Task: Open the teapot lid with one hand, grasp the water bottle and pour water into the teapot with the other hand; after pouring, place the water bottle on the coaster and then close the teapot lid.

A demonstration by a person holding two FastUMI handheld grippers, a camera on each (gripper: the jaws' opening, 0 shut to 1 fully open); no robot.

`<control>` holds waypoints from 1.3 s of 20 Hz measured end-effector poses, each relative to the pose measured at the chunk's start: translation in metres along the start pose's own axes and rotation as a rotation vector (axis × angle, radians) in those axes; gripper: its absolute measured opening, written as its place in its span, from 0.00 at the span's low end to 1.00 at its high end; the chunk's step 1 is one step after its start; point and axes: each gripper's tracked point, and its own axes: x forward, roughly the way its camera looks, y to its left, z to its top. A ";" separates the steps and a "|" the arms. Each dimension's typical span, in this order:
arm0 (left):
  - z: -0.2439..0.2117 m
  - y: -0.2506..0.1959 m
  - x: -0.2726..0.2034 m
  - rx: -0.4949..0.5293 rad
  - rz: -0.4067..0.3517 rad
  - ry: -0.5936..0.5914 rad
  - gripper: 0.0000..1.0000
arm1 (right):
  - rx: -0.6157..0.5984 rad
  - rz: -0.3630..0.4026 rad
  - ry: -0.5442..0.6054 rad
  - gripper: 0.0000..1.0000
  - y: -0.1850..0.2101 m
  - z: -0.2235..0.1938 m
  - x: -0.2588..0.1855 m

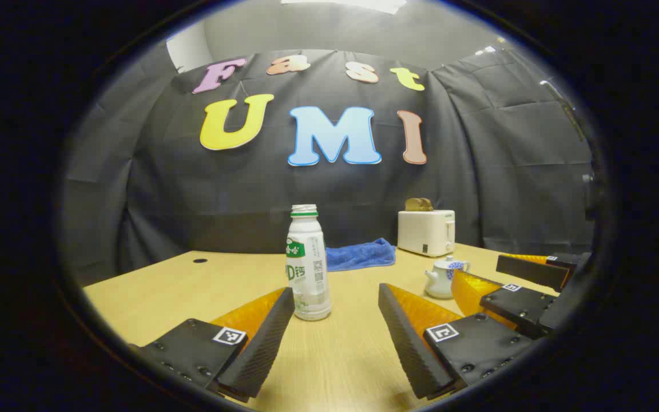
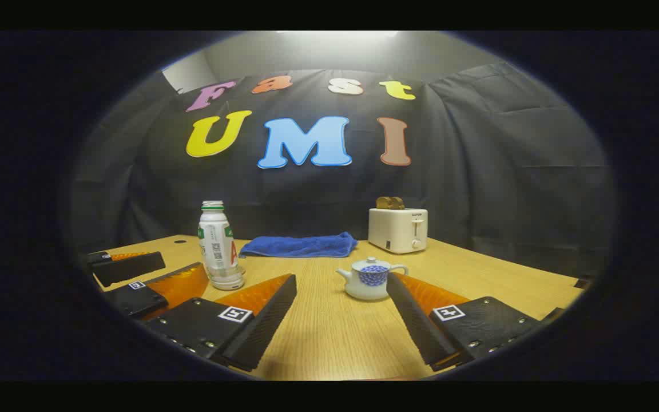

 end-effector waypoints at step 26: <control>0.000 0.023 0.000 0.001 0.121 0.002 1.00 | 0.006 0.080 -0.007 0.99 -0.015 0.001 0.001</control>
